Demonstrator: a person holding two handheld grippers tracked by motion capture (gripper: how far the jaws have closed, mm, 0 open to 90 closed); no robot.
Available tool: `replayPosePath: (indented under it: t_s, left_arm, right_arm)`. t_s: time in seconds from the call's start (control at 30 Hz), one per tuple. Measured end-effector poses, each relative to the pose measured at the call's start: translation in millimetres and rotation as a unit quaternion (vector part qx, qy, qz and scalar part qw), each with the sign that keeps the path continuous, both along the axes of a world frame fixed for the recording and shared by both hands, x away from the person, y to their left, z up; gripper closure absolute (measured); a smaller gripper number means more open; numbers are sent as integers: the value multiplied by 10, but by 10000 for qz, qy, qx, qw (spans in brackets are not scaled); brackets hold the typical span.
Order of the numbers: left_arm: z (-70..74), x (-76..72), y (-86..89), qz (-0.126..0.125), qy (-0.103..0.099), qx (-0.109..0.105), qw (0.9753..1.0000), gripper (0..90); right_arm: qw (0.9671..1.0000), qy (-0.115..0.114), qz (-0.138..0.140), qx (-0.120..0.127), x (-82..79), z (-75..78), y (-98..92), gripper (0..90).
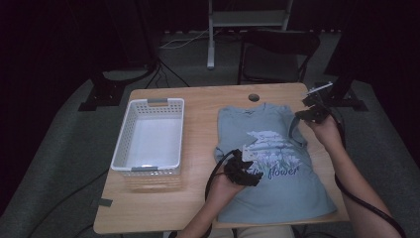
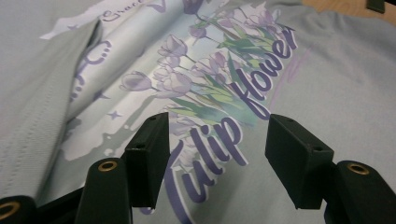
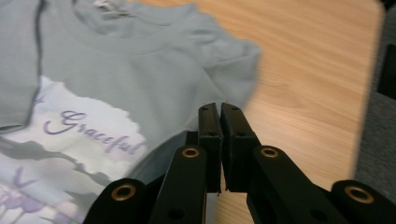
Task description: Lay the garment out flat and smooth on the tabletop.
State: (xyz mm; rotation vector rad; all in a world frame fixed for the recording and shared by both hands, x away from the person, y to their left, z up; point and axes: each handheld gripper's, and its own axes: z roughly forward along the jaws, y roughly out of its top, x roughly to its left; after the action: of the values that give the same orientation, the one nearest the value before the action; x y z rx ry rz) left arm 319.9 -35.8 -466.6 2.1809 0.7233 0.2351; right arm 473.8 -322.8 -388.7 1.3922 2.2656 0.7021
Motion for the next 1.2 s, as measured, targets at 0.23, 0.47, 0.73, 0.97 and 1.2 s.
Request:
replayPosePath:
  t_s: [0.23,0.47,0.73,0.97,1.2]
  left_arm:
    - [-23,-28,-53,-73,16,-8,10000,411]
    - [-63,-17,-85,-94,83,24,9999,411]
    - [-98,-2,-67,-25,114,55,9999,411]
    - [-90,19,-53,70,33,156,9998,410]
    - [143,228,-16,425,-328,233,9983,410]
  right_arm:
    - [9991,-134,-378,-99,18,159,-372,873]
    - [9927,-209,-1162,-250,136,123,-809,743]
    - [9902,4,-1360,304,62,-88,-1060,562]
    - [9905,-53,-1105,821,-98,-135,-1001,519]
    - [9942,27,-441,979,-343,-331,-690,499]
